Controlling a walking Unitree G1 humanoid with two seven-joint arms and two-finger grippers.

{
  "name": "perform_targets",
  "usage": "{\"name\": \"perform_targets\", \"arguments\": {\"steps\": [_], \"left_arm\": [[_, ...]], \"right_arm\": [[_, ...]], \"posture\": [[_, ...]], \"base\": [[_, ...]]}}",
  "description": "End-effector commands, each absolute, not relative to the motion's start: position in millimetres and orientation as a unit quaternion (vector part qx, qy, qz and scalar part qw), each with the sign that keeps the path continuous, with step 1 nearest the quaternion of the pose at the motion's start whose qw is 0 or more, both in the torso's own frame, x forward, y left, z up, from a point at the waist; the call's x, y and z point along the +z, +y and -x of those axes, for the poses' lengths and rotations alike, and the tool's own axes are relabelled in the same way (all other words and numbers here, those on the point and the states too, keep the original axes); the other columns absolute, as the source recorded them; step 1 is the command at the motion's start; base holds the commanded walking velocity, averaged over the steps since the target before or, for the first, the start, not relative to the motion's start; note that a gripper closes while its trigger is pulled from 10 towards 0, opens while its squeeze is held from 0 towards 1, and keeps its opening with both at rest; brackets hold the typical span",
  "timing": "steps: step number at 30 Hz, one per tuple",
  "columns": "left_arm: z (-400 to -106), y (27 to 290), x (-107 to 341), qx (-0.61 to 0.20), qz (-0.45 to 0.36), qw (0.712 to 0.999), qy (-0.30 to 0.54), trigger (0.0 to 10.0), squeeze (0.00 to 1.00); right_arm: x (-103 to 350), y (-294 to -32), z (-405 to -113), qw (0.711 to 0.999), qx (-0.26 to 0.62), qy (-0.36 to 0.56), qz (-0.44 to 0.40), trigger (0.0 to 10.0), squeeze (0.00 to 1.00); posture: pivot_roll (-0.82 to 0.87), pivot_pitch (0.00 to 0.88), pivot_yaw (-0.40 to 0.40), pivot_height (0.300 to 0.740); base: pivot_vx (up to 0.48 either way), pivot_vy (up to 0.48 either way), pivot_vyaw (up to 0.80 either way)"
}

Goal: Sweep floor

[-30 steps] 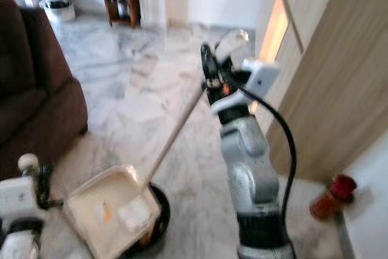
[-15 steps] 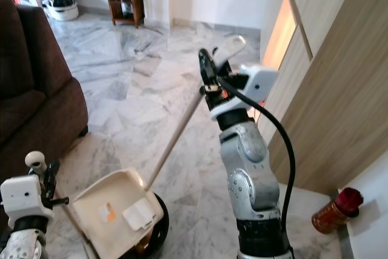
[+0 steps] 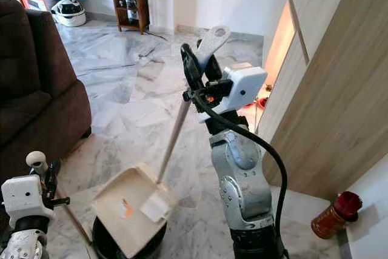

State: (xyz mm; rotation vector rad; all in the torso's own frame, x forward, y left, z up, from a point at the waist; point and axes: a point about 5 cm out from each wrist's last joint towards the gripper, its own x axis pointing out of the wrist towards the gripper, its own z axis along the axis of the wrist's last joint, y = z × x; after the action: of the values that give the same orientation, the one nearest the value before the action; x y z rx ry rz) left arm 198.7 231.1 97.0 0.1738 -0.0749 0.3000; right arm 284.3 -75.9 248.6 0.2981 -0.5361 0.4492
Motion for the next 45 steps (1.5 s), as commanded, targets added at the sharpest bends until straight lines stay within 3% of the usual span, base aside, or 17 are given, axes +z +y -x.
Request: {"name": "perform_targets", "arguments": {"steps": [1,19,31,45], "left_arm": [[-202.5,228.3,105.5,0.136,-0.099,0.984,-0.064,10.0,0.0],[-205.3,227.8,107.5,0.133,-0.099,0.984,-0.07,10.0,0.0],[-207.3,228.4,107.6,0.133,-0.098,0.984,-0.071,10.0,0.0],[-210.5,229.5,107.5,0.132,-0.098,0.984,-0.074,10.0,0.0]], "right_arm": [[265.7,-77.6,-275.1,0.914,0.208,-0.31,-0.158,10.0,0.0],[283.8,-51.9,-244.0,0.88,0.238,-0.401,-0.084,10.0,0.0],[278.0,-39.0,-230.5,0.866,0.285,-0.407,-0.052,10.0,0.0],[284.0,-21.6,-206.0,0.837,0.337,-0.418,-0.108,10.0,0.0]], "posture": [[0.07,0.0,-0.011,0.74],[0.07,0.001,-0.007,0.74],[0.07,0.002,-0.009,0.74],[0.07,0.0,-0.003,0.74]], "base": [[0.0,0.0,0.0],[0.0,0.0,0.0],[0.0,0.0,0.0],[0.0,0.0,0.0]]}}
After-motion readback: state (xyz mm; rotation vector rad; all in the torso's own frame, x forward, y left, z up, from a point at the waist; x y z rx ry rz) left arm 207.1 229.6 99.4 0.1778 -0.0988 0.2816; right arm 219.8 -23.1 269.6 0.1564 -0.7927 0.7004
